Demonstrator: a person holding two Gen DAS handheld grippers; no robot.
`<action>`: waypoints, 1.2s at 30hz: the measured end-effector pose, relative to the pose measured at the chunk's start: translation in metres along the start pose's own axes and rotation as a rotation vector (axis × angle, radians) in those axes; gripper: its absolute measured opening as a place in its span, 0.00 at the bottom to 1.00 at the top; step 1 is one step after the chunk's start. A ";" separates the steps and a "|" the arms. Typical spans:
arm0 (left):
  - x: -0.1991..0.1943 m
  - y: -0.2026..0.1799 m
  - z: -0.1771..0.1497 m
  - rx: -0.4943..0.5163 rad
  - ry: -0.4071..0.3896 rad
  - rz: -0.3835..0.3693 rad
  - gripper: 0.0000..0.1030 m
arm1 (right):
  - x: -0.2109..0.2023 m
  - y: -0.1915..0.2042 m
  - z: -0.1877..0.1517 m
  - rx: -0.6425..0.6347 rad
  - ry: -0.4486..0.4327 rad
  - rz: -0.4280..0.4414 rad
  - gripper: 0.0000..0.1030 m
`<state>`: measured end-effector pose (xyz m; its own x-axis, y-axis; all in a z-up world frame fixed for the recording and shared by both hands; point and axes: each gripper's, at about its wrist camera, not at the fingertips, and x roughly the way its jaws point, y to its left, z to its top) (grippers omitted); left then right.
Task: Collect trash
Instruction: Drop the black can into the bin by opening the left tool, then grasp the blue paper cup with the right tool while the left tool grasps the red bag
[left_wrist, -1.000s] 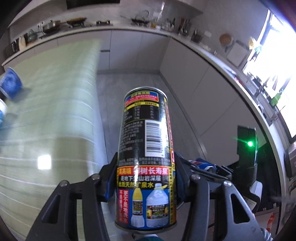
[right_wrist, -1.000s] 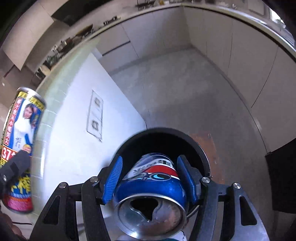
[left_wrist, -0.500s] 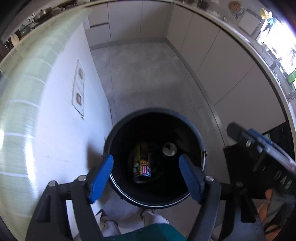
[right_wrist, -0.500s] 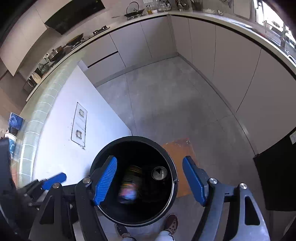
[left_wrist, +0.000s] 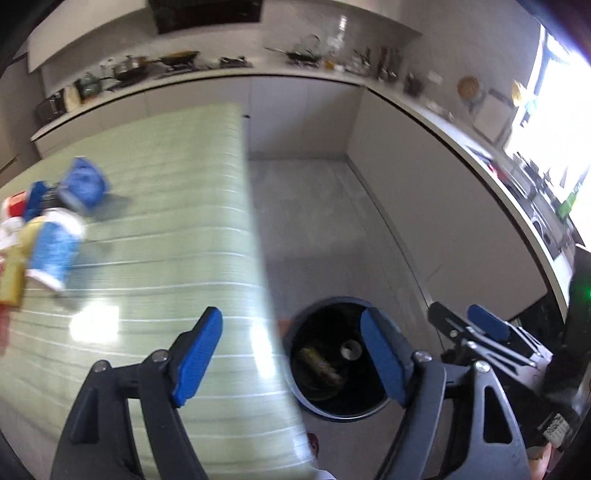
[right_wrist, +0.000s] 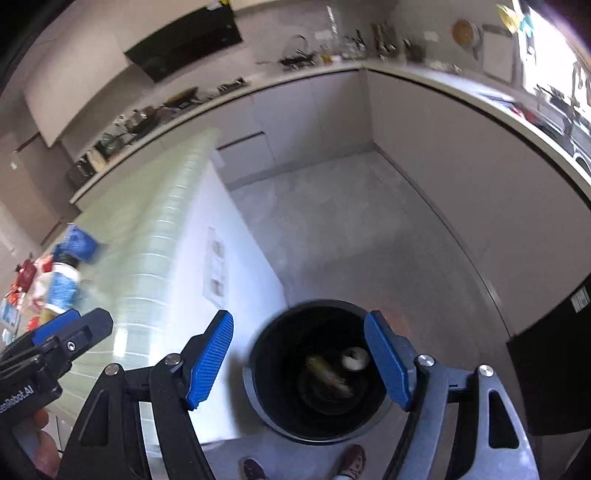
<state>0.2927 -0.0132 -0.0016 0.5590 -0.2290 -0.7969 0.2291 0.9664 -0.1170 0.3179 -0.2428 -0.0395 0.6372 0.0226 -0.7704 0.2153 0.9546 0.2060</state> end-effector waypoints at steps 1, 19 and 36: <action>-0.004 0.007 -0.005 -0.007 -0.009 0.008 0.78 | -0.004 0.014 0.000 -0.011 -0.010 0.008 0.73; -0.051 0.248 -0.033 -0.179 -0.048 0.210 0.79 | 0.004 0.277 -0.045 -0.141 -0.022 0.129 0.77; -0.021 0.368 -0.048 -0.343 0.012 0.385 0.79 | 0.061 0.359 -0.030 -0.231 0.040 0.212 0.79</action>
<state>0.3271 0.3529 -0.0567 0.5417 0.1502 -0.8270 -0.2673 0.9636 0.0000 0.4122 0.1103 -0.0302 0.6193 0.2356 -0.7490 -0.0962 0.9695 0.2253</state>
